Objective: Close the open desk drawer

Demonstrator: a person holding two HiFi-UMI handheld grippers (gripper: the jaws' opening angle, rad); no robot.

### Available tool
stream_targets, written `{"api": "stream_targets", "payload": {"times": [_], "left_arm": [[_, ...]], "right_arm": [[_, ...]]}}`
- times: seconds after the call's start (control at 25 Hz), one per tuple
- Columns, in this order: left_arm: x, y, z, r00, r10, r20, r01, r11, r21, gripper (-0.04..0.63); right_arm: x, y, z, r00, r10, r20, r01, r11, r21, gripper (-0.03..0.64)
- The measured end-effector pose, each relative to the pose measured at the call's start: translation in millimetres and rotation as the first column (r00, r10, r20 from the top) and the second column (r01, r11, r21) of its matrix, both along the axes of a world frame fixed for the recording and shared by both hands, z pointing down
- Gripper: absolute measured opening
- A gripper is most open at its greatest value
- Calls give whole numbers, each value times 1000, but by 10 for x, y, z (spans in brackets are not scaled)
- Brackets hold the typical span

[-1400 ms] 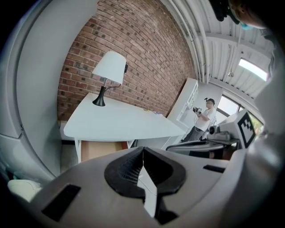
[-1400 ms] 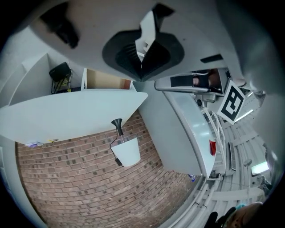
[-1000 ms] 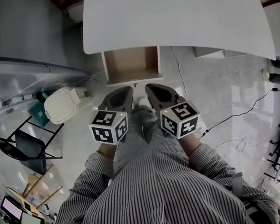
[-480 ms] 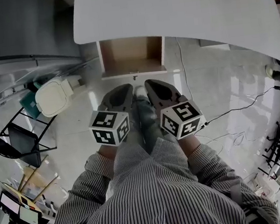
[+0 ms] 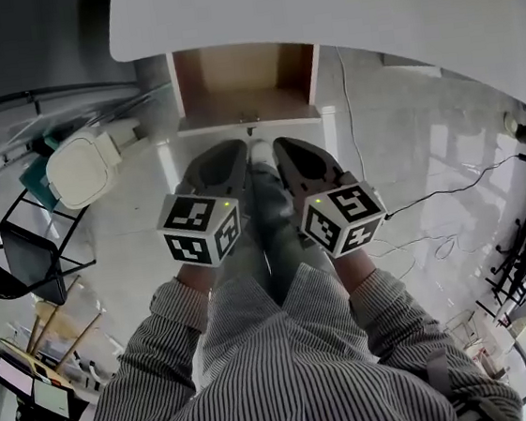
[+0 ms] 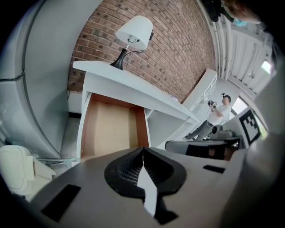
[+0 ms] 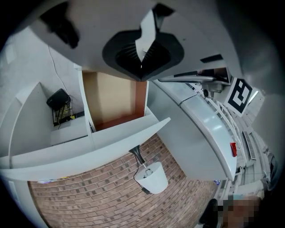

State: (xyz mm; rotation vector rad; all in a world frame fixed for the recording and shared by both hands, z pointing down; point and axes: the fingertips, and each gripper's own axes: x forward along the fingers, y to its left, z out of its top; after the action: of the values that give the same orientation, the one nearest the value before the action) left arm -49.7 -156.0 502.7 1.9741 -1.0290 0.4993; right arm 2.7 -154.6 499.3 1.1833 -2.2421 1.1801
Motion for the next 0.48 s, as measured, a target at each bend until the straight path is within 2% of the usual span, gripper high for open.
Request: {"api": "stream_targets", "payload": {"times": [0.48], "left_arm": [[-36, 130, 680, 998, -52, 36, 54, 997, -60, 15]], "right_arm": [[-78, 113, 593, 1000, 25, 15, -24, 998, -65, 17]]}}
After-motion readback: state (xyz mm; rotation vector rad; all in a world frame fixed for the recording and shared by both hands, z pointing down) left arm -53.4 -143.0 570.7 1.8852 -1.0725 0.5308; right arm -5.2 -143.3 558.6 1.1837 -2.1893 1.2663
